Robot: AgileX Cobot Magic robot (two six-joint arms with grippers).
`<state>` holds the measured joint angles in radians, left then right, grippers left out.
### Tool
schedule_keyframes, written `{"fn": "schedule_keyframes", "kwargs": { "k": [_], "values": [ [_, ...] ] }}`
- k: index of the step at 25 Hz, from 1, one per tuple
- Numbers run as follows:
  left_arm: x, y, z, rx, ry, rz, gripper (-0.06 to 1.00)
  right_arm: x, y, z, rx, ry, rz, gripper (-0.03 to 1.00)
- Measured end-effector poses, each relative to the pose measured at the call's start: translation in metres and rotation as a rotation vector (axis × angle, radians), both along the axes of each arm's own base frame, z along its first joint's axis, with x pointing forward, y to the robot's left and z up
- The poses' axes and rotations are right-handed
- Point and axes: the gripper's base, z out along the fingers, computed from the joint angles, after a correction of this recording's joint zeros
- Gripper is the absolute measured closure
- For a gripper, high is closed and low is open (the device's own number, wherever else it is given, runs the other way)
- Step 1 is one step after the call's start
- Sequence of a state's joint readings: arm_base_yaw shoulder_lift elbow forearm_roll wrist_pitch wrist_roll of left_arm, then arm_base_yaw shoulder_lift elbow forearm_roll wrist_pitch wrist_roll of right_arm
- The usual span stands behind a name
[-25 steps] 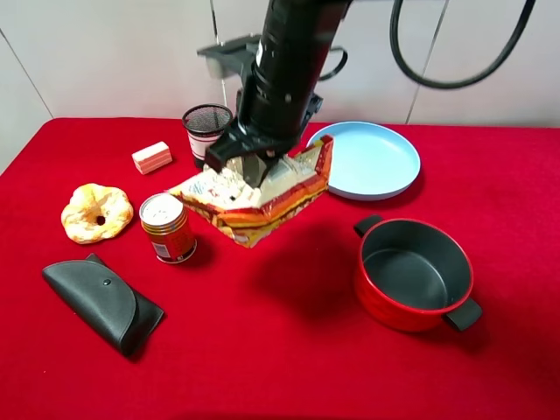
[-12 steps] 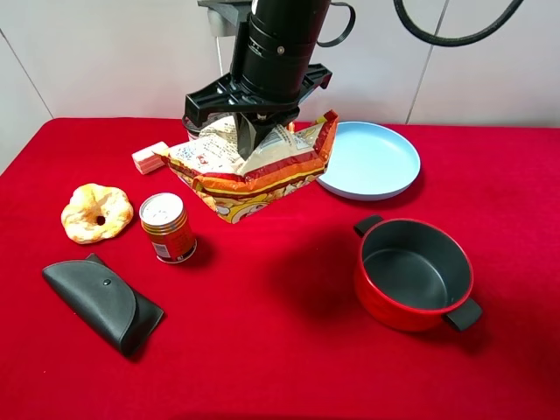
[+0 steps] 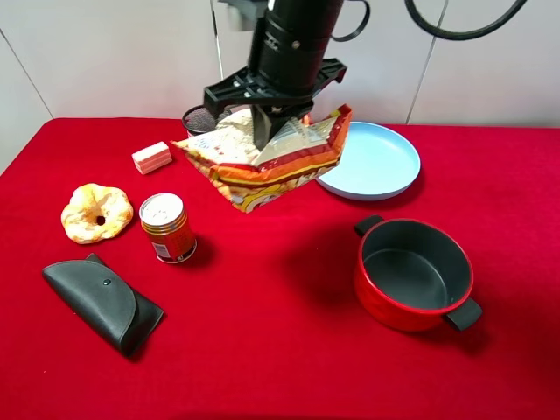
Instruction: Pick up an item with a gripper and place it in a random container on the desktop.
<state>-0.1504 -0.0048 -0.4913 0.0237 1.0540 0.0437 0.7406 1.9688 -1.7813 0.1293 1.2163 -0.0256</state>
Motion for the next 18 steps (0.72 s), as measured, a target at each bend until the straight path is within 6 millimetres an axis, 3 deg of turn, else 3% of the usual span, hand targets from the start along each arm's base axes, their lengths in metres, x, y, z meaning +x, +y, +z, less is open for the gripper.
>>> {"fn": "schedule_keyframes", "kwargs": {
  "k": [18],
  "values": [
    [0.0,0.0,0.0,0.0,0.0,0.0,-0.05,0.075,-0.074,0.005,0.066,-0.186,-0.226,0.93]
  ]
}}
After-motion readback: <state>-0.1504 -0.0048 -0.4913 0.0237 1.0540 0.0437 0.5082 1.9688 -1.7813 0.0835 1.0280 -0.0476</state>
